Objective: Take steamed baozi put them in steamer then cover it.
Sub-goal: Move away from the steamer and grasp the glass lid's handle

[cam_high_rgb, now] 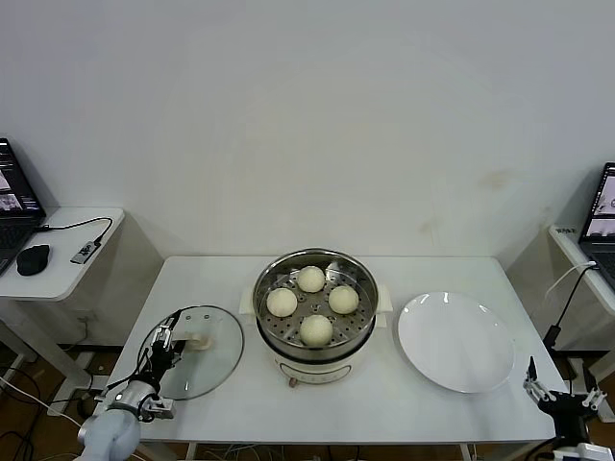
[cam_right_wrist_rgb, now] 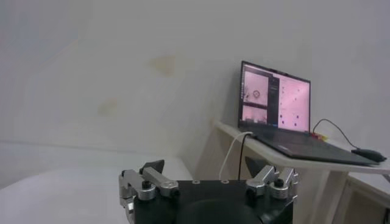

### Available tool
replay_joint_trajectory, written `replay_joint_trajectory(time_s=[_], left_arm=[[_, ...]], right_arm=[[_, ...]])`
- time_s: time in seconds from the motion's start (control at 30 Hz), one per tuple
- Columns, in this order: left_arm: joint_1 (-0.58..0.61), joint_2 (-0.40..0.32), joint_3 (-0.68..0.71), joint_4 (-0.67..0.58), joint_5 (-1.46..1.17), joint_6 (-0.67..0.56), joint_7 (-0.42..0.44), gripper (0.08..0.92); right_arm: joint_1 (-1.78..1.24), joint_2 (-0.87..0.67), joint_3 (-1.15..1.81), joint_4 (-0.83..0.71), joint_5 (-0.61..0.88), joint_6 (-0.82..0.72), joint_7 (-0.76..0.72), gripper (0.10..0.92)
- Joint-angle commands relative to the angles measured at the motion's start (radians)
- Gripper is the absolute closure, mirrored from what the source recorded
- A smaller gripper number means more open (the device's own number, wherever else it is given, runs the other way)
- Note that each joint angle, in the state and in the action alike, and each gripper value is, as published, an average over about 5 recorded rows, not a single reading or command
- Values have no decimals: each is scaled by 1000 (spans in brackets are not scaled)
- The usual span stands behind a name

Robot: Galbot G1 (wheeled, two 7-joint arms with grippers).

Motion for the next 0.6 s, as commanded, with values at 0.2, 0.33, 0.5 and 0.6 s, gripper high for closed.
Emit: replay_joint_trajectory(time_s=[0.2,0.33,0.5,0.6], left_arm=[[-59,-8,15,73,3,-13,3,193],[-57,-3,21,64,-4,-15,16,286],[-60,0,28,66,-12,-16,24,433],[-65,-4,32,81,-16,-17,23,520]], right_arm=[[9,5,-18,-37,-17,3,-4,203],[9,9,-28,-43,-27,4,-6,203],[7,14,-41,-47,-37,6,-8,203],[4,17,-46,-46,-42,8,-9,203]])
